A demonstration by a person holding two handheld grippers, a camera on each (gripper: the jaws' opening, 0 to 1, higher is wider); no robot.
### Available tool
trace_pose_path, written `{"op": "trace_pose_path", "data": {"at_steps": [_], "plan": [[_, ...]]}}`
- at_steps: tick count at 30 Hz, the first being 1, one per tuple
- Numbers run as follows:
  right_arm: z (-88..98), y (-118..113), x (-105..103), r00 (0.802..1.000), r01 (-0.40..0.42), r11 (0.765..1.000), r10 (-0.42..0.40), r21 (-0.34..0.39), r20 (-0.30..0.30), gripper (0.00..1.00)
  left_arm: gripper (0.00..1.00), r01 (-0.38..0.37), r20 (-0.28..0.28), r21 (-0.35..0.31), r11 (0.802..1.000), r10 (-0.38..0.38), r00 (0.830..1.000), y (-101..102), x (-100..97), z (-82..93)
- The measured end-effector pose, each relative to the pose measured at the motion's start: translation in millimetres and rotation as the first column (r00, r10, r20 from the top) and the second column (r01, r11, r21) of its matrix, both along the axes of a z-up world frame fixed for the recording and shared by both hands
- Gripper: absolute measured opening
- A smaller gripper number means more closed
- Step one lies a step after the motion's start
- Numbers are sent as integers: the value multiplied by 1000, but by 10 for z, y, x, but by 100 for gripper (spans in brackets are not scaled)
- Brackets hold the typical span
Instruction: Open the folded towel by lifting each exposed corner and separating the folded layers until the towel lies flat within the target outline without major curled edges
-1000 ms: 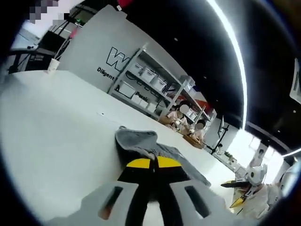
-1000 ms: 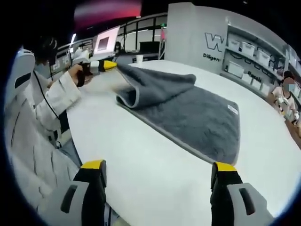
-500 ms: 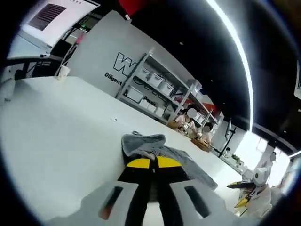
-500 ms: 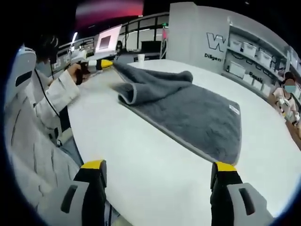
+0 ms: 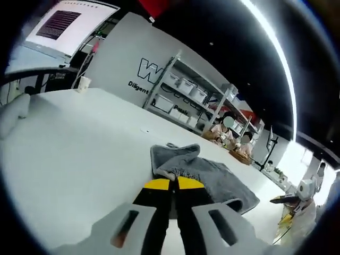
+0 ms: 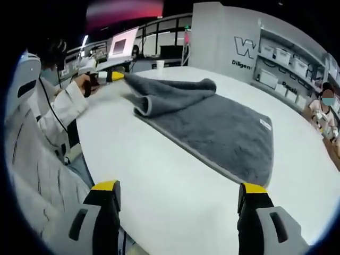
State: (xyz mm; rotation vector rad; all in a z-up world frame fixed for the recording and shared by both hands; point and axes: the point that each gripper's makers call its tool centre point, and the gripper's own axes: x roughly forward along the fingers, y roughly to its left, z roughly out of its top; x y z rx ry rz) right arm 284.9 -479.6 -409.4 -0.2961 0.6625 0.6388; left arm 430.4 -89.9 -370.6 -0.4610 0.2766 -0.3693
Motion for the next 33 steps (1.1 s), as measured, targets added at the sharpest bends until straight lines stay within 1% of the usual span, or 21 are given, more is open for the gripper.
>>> {"op": "trace_pose_path", "data": {"at_steps": [3, 8, 11, 16, 17, 33], "plan": [[-4, 6, 2, 1000, 0, 1000, 0, 1, -2, 90, 1, -1, -19, 37, 999, 1, 1000, 48, -7, -74], [-8, 15, 4, 1000, -3, 1000, 3, -2, -4, 90, 1, -8, -39, 56, 998, 11, 999, 127, -18, -148], [-8, 25, 4, 1000, -6, 1000, 6, -4, -5, 90, 1, -9, -54, 94, 996, 14, 998, 170, -29, -200], [-17, 32, 2, 1000, -7, 1000, 6, -7, -9, 90, 1, -6, -70, 122, 992, 15, 997, 211, -49, -260], [-22, 30, 1, 1000, -6, 1000, 6, -9, -10, 90, 1, -10, -80, 138, 990, 21, 997, 239, -58, -288], [-30, 22, 6, 1000, -5, 1000, 5, -12, -17, 90, 1, -31, -106, 193, 981, 52, 993, 378, -84, -379]]}}
